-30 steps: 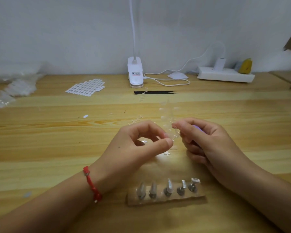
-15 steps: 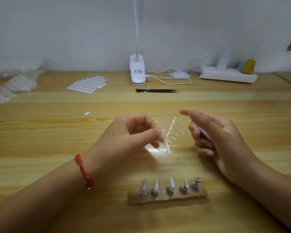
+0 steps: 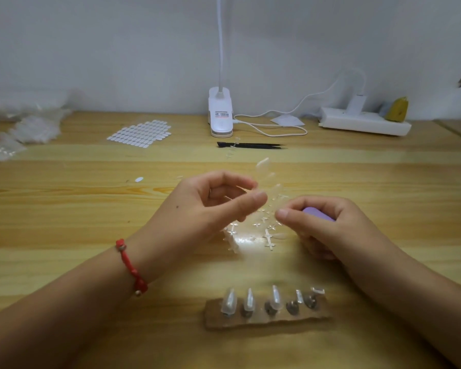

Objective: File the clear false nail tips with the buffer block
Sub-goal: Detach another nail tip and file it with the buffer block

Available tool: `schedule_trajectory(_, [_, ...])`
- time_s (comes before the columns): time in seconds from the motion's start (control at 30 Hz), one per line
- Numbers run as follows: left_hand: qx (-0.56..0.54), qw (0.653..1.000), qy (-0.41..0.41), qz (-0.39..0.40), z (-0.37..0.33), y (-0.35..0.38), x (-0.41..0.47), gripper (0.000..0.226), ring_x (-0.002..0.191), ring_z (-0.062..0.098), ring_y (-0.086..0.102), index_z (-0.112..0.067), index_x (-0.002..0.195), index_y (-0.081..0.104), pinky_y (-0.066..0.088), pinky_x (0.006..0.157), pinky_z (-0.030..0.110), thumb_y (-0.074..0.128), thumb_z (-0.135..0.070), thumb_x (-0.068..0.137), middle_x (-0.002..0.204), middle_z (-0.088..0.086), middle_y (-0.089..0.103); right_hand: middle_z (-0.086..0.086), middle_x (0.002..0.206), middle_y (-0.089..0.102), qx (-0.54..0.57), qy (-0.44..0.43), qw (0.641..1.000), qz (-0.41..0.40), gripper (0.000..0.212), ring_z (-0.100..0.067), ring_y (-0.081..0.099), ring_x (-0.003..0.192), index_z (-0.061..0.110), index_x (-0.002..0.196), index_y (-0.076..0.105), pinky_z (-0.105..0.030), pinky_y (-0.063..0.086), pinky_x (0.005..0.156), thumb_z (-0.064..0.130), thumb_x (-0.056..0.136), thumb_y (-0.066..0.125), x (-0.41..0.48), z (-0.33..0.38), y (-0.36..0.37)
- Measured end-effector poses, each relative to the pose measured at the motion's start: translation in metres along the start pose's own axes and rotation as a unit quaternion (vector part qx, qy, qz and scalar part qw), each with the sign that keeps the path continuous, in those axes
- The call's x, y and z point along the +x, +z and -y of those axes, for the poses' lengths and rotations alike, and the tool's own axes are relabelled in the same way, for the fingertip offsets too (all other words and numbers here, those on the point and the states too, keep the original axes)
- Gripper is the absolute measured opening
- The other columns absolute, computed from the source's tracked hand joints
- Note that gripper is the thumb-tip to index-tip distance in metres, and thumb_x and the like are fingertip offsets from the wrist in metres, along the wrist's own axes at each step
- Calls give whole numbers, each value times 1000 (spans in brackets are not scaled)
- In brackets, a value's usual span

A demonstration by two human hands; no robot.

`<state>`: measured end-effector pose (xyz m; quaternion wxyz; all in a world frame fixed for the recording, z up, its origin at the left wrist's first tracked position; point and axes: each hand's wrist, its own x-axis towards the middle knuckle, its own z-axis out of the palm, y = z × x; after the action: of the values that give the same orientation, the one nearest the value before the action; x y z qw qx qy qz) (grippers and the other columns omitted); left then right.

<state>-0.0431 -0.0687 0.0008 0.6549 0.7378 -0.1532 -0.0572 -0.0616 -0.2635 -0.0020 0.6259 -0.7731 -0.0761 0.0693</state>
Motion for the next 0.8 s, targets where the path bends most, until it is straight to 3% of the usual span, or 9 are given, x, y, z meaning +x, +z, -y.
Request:
schedule_trajectory(0.1, [36, 999, -11, -2, 2, -2, -2, 29, 66, -2, 61, -29, 81, 76, 45, 59, 10, 73, -49, 60, 75, -6, 72, -8, 61, 37, 24, 18, 999, -38, 33, -11, 29, 47, 22, 72, 72, -20, 26, 42, 51, 56, 74, 1, -2, -1])
schedule_trajectory(0.3, [107, 994, 14, -2, 2, -2, -2, 21, 50, -6, 46, -34, 75, 74, 35, 50, 5, 65, -52, 68, 61, -19, 62, 18, 49, 55, 28, -11, 999, -38, 34, 3, 51, 44, 15, 76, 74, -4, 35, 43, 45, 59, 74, 1, -2, 3])
schedule_trajectory(0.47, [82, 996, 10, -15, 3, 0, -3, 23, 48, -4, 45, -34, 76, 75, 35, 48, 6, 68, -53, 65, 60, -19, 62, 19, 49, 56, 37, -23, 997, -68, 29, 7, 54, 47, 12, 79, 75, -3, 37, 46, 38, 67, 73, 2, -4, 2])
schedule_trajectory(0.57, [61, 998, 1, -4, 3, -2, -2, 22, 55, -4, 53, -31, 78, 76, 39, 53, 7, 70, -48, 66, 66, -14, 67, 18, 51, 57, 37, -12, 998, -46, 32, 6, 54, 47, 15, 78, 75, -5, 38, 46, 43, 64, 73, 1, -4, -1])
schedule_trajectory(0.7, [-2, 997, -38, 67, -1, -2, -3, 17, 56, -6, 57, -25, 76, 76, 40, 53, 4, 69, -38, 68, 64, -12, 67, 4, 56, 41, 26, 27, 999, 37, 30, -6, 33, 47, 27, 74, 73, -16, 30, 44, 55, 67, 78, 1, -3, -4])
schedule_trajectory(0.8, [-20, 993, -53, 108, -3, 1, -4, 16, 54, -4, 53, -24, 73, 76, 40, 51, 6, 66, -37, 71, 60, -14, 62, 3, 58, 37, 65, 39, 993, 95, 22, -6, 30, 46, 30, 68, 71, -15, 28, 42, 52, 70, 74, -1, -3, -3])
